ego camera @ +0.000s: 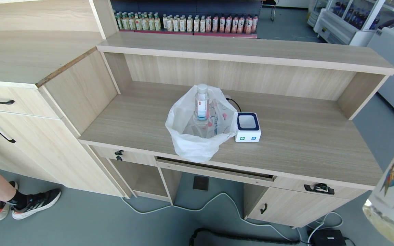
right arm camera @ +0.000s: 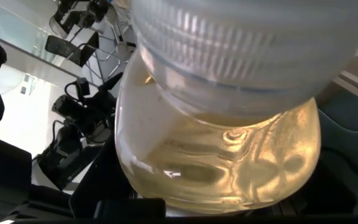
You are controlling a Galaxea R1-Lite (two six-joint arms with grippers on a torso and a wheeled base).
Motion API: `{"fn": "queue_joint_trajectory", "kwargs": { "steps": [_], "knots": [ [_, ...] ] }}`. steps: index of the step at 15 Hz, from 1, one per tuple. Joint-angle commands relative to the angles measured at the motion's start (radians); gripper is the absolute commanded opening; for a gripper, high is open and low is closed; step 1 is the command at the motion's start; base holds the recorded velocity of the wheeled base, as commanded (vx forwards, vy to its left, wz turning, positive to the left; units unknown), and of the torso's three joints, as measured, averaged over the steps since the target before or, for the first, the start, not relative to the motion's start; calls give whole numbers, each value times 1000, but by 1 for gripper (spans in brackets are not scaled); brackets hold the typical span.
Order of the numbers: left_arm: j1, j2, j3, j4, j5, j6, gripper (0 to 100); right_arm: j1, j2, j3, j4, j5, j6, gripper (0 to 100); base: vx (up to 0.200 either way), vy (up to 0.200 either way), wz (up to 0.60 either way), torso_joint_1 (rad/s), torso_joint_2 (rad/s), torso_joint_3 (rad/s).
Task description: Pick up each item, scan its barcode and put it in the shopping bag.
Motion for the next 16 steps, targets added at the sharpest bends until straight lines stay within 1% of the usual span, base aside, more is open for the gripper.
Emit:
{"fn": "queue_joint_trajectory", "kwargs": {
  "steps": [1,6,8,9,10,11,12,13,14,15,16],
  "knots": [
    [0,0,0,0,0,0,100,1,5,2,0,0,0,0,0,0,0,0,0,0],
    [0,0,0,0,0,0,100,-2,12,-1,0,-1,-4,0,0,0,0,0,0,0],
    [0,0,0,0,0,0,100,-16,51,7,-1,-83,-81,0,0,0,0,0,0,0],
    [0,0,0,0,0,0,100,-46,89,27,-32,-211,-141,0,0,0,0,0,0,0],
    [0,0,-2,0,0,0,100,-94,121,68,-109,-323,-192,0,0,0,0,0,0,0],
    [0,0,0,0,0,0,100,-160,166,131,-245,-461,-261,0,0,0,0,0,0,0],
    [0,0,0,0,0,0,100,-232,209,192,-385,-577,-334,0,0,0,0,0,0,0],
    [0,0,0,0,0,0,100,-336,259,260,-560,-673,-455,0,0,0,0,0,0,0],
    [0,0,0,0,0,0,100,-364,270,278,-597,-684,-485,0,0,0,0,0,0,0],
    [0,0,-2,0,0,0,100,-562,330,401,-874,-689,-695,0,0,0,0,0,0,0],
    [0,0,0,0,0,0,100,-648,361,464,-1014,-689,-796,0,0,0,0,0,0,0]
  ]
}}
